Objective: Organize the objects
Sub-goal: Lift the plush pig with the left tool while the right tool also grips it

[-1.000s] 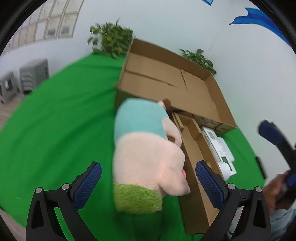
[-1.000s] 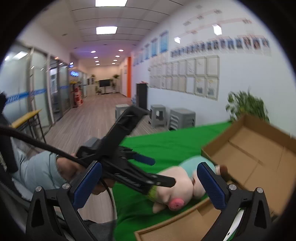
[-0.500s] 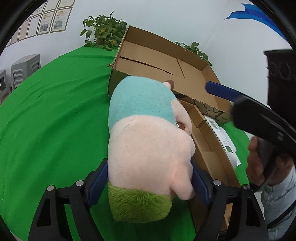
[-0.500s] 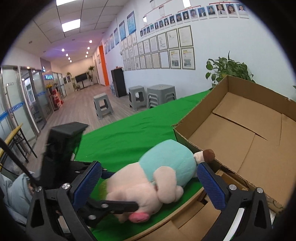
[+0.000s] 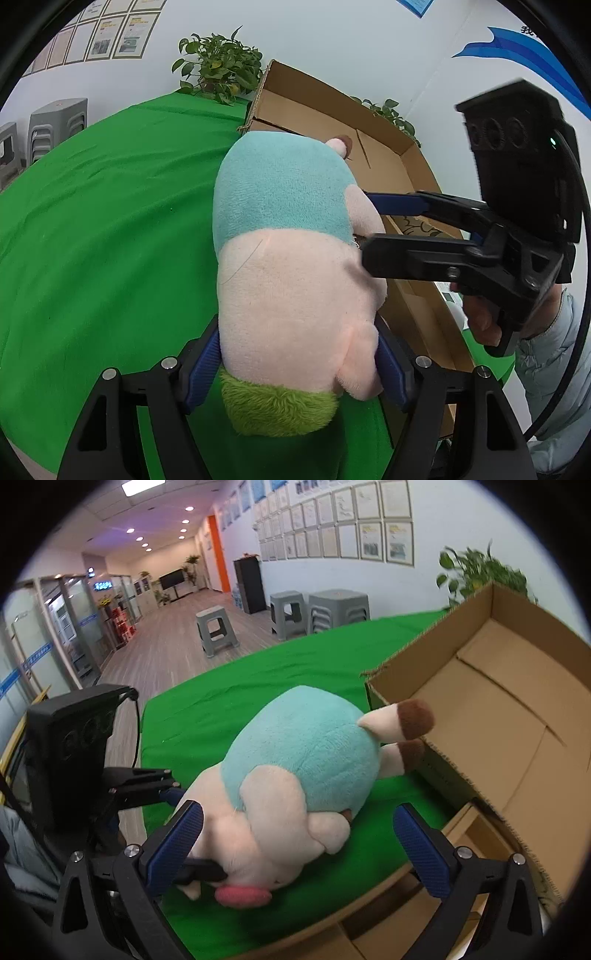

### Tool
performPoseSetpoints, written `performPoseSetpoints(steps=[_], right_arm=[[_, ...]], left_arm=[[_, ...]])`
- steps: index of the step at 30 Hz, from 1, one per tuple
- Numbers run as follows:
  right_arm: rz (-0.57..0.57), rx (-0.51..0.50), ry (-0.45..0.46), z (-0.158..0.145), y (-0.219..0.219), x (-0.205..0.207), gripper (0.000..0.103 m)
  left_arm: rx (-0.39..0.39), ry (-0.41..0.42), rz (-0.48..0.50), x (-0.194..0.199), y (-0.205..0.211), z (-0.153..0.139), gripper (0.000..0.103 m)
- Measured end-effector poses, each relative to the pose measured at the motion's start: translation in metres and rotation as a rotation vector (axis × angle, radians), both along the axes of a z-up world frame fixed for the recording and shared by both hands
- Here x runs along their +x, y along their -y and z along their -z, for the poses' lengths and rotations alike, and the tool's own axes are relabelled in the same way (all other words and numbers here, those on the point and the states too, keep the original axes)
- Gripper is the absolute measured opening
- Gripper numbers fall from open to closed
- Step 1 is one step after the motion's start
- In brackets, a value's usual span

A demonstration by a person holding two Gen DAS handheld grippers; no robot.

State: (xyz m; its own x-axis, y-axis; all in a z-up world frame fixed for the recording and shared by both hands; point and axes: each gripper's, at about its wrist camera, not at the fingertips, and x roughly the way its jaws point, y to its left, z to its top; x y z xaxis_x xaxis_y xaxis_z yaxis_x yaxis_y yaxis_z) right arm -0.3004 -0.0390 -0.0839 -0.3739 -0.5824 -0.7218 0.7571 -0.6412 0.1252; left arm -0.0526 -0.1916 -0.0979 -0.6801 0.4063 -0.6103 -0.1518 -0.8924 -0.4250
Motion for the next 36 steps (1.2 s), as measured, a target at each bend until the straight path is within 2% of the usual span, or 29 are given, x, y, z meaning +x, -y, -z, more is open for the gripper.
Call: performPoseSetpoints(steps=[4,7,10,13,16,21,25,28,32,36], right_arm=[[0.038,-0.004,0.096,0.012,0.021,-0.009,0.103],[0.107,0.003,0.172,0.023,0.035,-0.013,0.103],[0.166,0.021,0.193,0.024,0.042,-0.017,0.103],[0.221,0.013,0.223,0.029,0.042,-0.023,0.103],[0.255,0.007,0.215,0.038,0.042,-0.024,0.102],[0.278,-0.086,0.207,0.039,0.036,-0.019,0.089],[0.285,-0.145,0.129,0.023,0.034,-0.024,0.084],[0.299,-0.217,0.062,-0.002,0.022,-0.035,0.082],[0.289,-0.253,-0.094,-0.064,0.010,-0.057,0.081],[0.290,-0.278,-0.312,-0.145,-0.001,-0.075,0.079]], left_arm=[[-0.014,-0.009,0.011,0.002,-0.001,0.000,0.069],[-0.016,-0.012,0.008,0.005,0.000,0.001,0.068],[-0.021,-0.029,0.003,-0.001,-0.004,-0.002,0.066],[-0.061,-0.047,0.005,0.001,-0.009,-0.005,0.064],[-0.103,-0.055,0.004,0.005,-0.015,-0.010,0.063],[-0.184,-0.088,0.003,0.015,-0.025,-0.025,0.062],[-0.254,-0.143,0.003,0.013,-0.042,-0.048,0.062],[-0.319,-0.228,0.013,0.004,-0.056,-0.077,0.062],[-0.379,-0.386,0.005,-0.022,-0.074,-0.136,0.062],[-0.373,-0.567,0.012,-0.045,-0.087,-0.204,0.062]])
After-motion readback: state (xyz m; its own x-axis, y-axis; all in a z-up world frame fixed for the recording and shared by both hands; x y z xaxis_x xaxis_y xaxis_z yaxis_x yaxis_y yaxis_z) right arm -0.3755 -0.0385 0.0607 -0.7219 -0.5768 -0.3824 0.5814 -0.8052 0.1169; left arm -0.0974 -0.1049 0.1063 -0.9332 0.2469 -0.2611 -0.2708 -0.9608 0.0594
